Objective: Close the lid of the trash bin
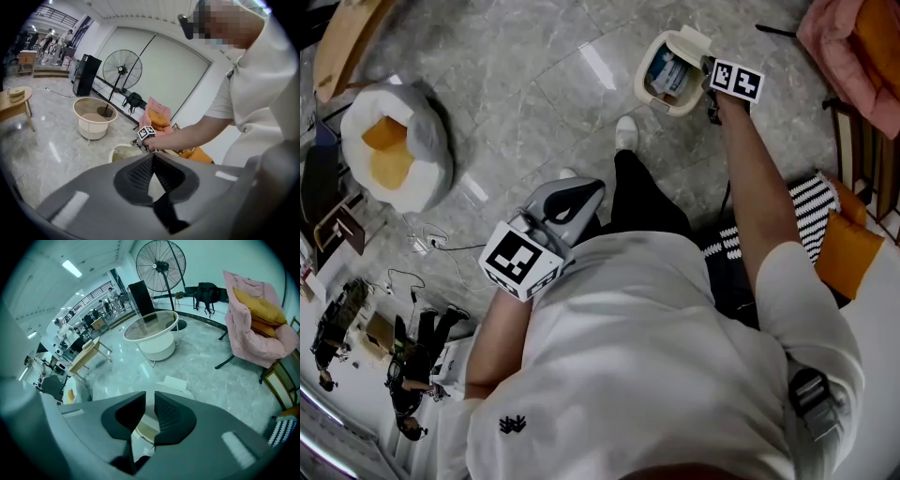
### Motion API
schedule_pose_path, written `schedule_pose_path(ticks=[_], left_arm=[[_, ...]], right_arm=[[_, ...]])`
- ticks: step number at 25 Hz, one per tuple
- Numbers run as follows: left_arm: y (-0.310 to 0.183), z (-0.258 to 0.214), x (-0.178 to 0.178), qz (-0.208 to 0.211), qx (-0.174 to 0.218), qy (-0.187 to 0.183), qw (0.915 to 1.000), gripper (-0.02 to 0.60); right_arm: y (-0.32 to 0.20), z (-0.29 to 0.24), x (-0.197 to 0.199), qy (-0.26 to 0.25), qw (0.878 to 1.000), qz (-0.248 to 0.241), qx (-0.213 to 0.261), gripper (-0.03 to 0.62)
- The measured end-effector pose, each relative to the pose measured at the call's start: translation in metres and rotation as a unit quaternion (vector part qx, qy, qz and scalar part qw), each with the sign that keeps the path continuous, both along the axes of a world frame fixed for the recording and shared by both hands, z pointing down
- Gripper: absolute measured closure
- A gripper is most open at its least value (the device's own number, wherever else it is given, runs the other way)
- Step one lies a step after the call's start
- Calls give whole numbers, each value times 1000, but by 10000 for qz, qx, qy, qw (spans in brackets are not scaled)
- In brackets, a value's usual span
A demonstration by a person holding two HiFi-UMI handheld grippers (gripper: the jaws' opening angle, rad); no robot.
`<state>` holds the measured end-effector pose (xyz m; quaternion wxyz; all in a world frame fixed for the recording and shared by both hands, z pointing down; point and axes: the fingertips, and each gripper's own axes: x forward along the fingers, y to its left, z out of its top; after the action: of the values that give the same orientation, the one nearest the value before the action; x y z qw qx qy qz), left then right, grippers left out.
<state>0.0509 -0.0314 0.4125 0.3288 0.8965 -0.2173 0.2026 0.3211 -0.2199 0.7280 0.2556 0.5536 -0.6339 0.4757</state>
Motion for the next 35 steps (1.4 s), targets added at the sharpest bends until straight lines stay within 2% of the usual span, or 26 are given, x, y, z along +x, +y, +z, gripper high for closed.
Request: schedule_pose_path(ticks=[14, 30, 35], left_arm=[[17, 11, -6, -20, -143, 5, 9999, 526], [17, 27, -13, -68, -285, -67, 9995, 526], [23, 33, -15, -126, -447, -84, 9989, 526]], right_arm=[[31, 18, -18, -44, 9997, -124, -197, 551], [66, 55, -39, -105, 9979, -154, -627, 551], [78, 68, -46, -58, 9969, -251, -750, 551]])
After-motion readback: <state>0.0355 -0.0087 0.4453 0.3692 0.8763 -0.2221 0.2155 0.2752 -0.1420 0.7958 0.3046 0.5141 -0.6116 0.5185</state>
